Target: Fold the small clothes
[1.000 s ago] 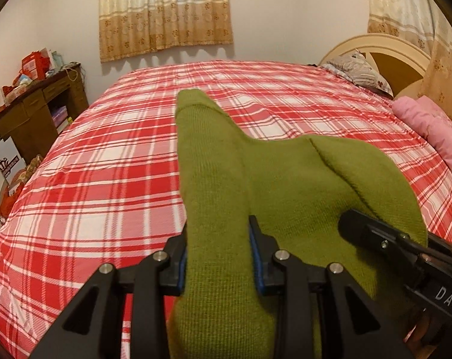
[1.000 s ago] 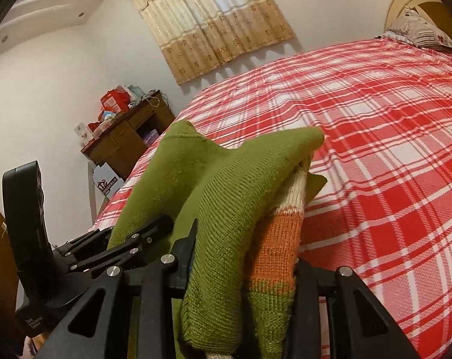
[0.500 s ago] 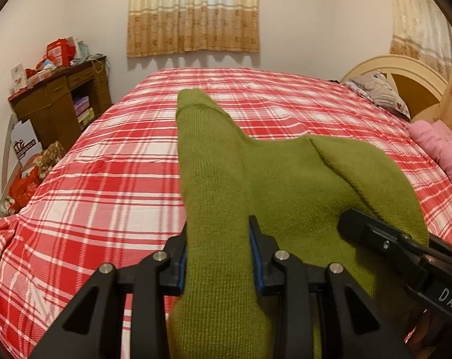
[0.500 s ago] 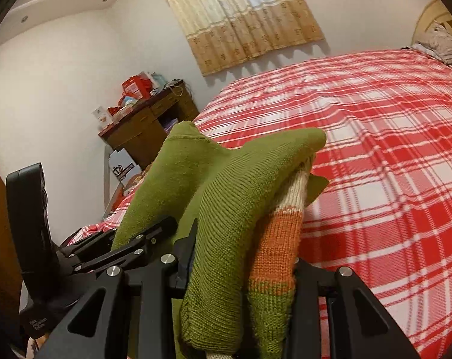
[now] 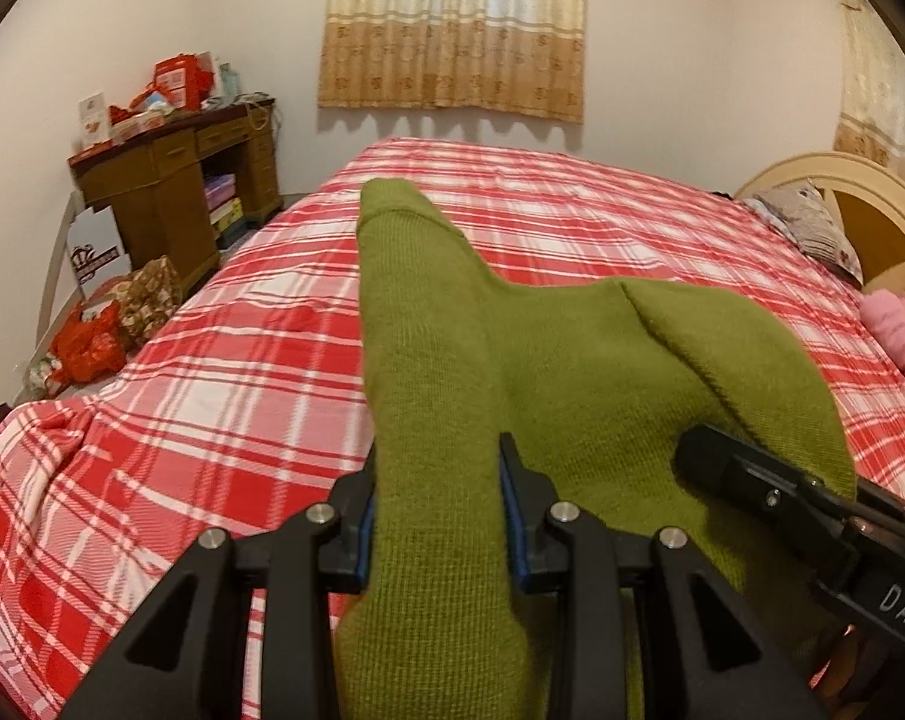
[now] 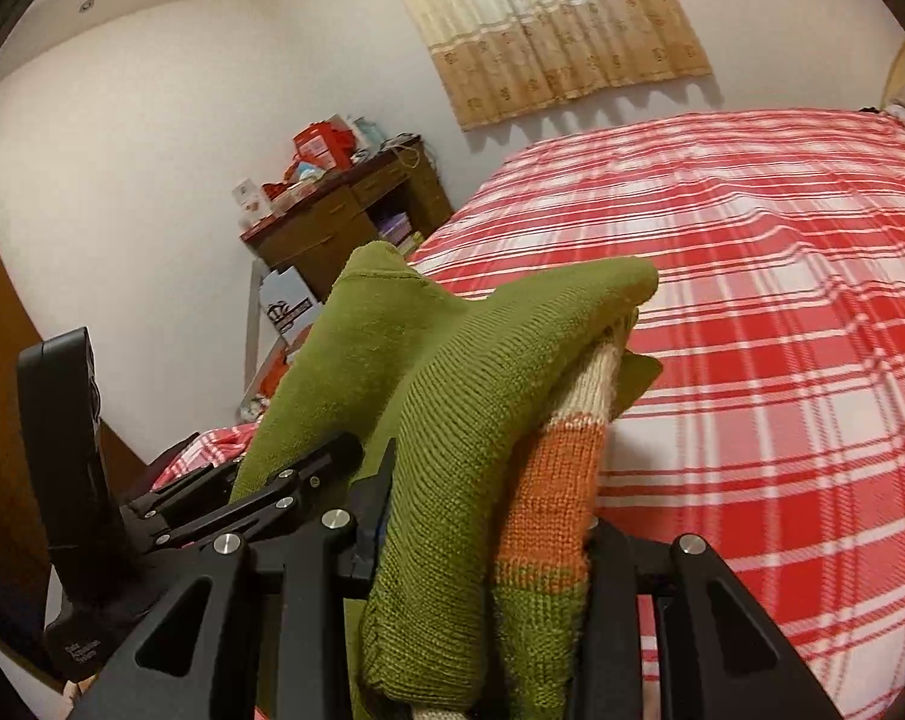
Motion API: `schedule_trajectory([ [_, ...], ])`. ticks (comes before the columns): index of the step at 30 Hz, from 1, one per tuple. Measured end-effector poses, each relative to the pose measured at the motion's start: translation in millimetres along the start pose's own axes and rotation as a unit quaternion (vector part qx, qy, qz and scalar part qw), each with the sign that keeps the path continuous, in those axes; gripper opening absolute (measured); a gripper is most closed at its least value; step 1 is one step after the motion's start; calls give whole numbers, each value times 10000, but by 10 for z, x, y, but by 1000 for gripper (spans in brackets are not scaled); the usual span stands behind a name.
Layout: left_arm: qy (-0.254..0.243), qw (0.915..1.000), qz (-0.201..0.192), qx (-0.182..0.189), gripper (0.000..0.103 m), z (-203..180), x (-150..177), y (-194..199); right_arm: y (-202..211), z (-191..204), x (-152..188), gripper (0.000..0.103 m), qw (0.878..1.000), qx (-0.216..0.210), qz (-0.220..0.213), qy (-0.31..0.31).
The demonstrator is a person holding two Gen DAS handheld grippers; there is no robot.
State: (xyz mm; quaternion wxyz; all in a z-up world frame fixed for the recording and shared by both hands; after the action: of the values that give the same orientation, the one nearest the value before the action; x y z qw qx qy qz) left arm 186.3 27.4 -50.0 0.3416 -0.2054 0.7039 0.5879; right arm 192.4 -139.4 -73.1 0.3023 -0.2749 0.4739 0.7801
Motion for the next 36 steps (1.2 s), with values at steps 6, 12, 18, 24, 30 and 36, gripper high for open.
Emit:
schedule_trajectory([
  [6,256,9995,-18,-177,34,342,-31,11,-273,336,-79,35,9994,-229,124,227],
  [12,472,9979,-88,-427,34,686,-64,35,-531,625,-153,35,9979,-495,216,358],
  [18,656,9958,-119,-630,34,1049,-74,30,-759,938,-190,35,9954,-726,305,538],
  [24,842,9930,-154,-816,34,1363,-96,8,-1020,1248,-227,35,9925,-919,399,704],
  [30,920,9900,-190,-1048,34,1675,-145,-2,-1287,1528,-298,35,9889,-1153,483,804],
  [36,824,9868,-255,-1370,34,1909,-260,-91,-1584,1699,-409,35,9855,-1393,400,884],
])
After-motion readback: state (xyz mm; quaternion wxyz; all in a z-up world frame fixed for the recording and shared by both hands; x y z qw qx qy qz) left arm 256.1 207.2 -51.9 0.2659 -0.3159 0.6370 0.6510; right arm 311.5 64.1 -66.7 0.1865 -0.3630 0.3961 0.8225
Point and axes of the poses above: each gripper's, at about its wrist camera, not at the fingertips, and y roughly against the way its jaws point, z to its left, x to its underside, the point moved 5 cm from there along -y, roughly the way its jaws point, and after that the axes turned 3 degrees about z, right-handed, at the moved point
